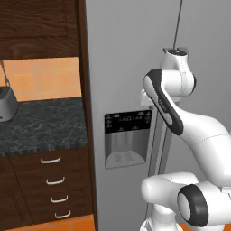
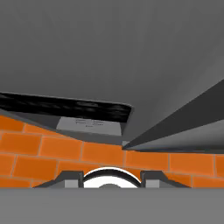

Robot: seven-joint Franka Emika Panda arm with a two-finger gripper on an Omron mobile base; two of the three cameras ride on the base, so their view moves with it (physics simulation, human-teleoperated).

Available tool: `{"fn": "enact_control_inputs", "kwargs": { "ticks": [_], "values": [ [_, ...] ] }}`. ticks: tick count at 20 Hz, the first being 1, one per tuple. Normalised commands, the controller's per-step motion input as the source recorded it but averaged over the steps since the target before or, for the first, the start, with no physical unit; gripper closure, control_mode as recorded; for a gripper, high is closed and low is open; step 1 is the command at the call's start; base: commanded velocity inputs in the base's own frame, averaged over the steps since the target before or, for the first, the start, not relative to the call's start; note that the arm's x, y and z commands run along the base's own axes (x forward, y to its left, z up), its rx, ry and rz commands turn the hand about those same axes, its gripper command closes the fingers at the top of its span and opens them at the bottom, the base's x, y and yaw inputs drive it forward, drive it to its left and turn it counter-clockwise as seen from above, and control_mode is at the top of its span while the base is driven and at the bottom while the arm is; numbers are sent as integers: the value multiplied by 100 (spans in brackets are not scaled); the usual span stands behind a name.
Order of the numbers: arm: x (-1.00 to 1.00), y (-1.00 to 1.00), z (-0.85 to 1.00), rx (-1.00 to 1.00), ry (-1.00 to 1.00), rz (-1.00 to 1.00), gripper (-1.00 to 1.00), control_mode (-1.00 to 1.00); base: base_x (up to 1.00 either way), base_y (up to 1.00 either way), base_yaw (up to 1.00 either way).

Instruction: Take the strawberry from the fridge and place it on top of the pancake, located on the dining counter.

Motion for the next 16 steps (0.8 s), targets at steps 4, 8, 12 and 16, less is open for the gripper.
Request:
{"fn": "enact_control_inputs", "kwargs": {
  "ticks": [4, 8, 12, 16],
  "values": [
    [-13, 0, 0, 0, 0, 0, -100, 100, -15, 0, 0],
    [0, 0, 0, 0, 0, 0, -100, 100, -69, 0, 0],
    [0, 0, 0, 0, 0, 0, -100, 100, -33, -12, 0],
    [0, 0, 0, 0, 0, 0, -100, 100, 0, -38, 0]
  ]
}}
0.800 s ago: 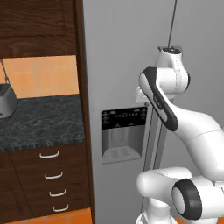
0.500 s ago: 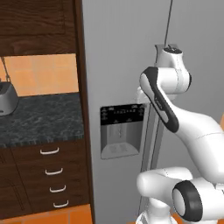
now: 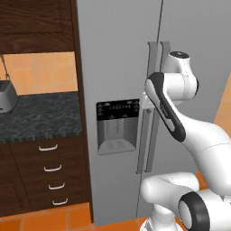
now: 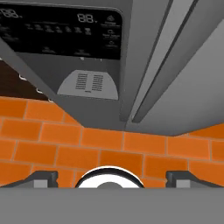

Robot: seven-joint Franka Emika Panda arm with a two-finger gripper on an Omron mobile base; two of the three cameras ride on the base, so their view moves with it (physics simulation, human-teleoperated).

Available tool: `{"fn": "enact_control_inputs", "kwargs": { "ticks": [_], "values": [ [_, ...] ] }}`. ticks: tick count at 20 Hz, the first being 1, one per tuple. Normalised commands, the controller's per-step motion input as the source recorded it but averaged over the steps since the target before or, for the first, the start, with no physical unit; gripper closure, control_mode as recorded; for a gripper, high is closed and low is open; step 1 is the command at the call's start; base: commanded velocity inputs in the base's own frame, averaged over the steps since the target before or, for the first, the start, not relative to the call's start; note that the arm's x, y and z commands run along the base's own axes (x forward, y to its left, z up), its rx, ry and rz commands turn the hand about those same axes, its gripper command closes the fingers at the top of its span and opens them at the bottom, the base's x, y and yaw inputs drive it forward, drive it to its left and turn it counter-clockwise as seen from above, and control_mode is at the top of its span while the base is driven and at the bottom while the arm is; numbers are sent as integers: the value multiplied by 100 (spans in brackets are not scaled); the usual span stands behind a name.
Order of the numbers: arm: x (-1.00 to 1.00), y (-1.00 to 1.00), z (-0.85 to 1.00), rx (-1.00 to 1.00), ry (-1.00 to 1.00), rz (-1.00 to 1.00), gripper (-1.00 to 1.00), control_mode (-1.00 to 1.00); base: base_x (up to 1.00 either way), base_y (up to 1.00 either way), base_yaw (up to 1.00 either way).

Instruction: Take the strawberry from the fridge and place it on top of the pancake, located on the dining counter.

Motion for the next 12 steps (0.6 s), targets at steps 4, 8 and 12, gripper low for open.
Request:
{"fn": "enact_control_inputs", "kwargs": {
  "ticks": [4, 8, 12],
  "values": [
    [0, 0, 0, 0, 0, 0, -100, 100, -9, -29, -2],
    [0, 0, 0, 0, 0, 0, -100, 100, -17, -34, -5],
    [0, 0, 0, 0, 0, 0, -100, 100, 0, -40, 0]
  ]
}}
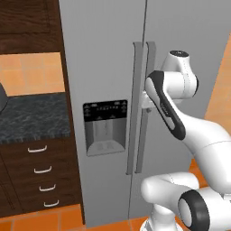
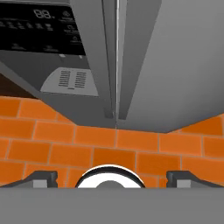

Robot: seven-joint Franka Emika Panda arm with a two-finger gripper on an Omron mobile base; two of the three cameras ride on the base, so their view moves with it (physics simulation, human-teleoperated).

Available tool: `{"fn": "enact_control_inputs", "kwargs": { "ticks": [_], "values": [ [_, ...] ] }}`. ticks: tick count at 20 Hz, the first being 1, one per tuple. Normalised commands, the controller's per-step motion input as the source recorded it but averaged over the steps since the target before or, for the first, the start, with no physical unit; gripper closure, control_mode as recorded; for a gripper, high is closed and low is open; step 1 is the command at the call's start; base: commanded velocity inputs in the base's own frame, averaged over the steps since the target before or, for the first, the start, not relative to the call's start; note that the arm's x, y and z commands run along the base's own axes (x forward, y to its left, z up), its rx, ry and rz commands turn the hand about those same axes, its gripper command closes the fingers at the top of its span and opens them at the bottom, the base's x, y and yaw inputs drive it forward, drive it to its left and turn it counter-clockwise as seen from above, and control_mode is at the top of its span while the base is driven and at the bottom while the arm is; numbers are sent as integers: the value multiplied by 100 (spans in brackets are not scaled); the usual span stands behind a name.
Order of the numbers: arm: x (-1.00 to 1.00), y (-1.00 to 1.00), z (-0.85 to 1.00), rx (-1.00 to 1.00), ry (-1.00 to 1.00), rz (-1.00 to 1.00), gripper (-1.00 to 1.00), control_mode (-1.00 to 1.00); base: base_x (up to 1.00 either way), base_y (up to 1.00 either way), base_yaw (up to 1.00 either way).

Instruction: Take the strawberry from the fridge and place it on top of the pancake, located on the dining counter.

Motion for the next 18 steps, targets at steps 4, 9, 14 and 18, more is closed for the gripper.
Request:
{"fn": "enact_control_inputs", "kwargs": {
  "ticks": [4, 9, 14, 18],
  "values": [
    [0, 0, 0, 0, 0, 0, -100, 100, -14, -2, 0],
    [0, 0, 0, 0, 0, 0, -100, 100, -52, 0, 0],
    [0, 0, 0, 0, 0, 0, -100, 100, -20, 0, 0],
    [58, -8, 0, 0, -23, 0, -100, -100, 0, 0, 0]
  ]
}}
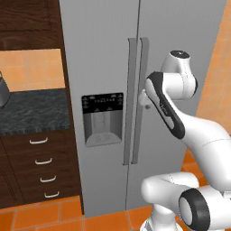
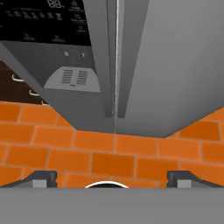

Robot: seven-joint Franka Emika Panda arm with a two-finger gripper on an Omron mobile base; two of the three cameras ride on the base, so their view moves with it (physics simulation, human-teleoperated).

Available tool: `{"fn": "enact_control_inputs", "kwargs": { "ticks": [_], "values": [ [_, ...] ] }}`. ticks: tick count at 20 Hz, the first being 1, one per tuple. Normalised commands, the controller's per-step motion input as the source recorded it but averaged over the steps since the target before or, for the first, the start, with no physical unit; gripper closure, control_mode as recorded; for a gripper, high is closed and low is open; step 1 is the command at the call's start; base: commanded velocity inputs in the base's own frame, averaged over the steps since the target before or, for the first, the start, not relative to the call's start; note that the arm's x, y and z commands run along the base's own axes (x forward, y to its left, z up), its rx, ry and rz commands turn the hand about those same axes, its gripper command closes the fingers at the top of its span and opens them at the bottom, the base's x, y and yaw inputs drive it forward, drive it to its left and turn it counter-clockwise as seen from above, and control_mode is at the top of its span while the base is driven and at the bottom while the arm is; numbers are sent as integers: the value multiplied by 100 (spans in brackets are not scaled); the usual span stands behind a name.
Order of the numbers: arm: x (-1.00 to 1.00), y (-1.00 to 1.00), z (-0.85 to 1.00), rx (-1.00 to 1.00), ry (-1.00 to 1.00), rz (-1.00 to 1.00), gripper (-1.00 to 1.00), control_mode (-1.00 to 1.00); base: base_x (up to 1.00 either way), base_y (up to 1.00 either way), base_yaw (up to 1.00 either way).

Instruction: Take the strawberry from the fridge and place it on top of the pancake, located on the dining counter.

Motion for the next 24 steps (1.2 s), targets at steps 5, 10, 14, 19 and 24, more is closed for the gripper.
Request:
{"fn": "enact_control_inputs", "kwargs": {
  "ticks": [5, 10, 14, 19, 24],
  "values": [
    [77, -18, 0, 0, -41, 0, -100, -100, 0, 0, 0],
    [83, -24, 0, 0, -35, -3, -100, -100, 0, 0, 0],
    [76, -1, 0, 0, -16, -16, -100, -100, 0, 0, 0],
    [47, 0, 0, 0, -6, -11, -100, -100, 0, 0, 0],
    [6, 2, 1, 3, 0, 5, -100, -100, 0, 0, 0]
  ]
}}
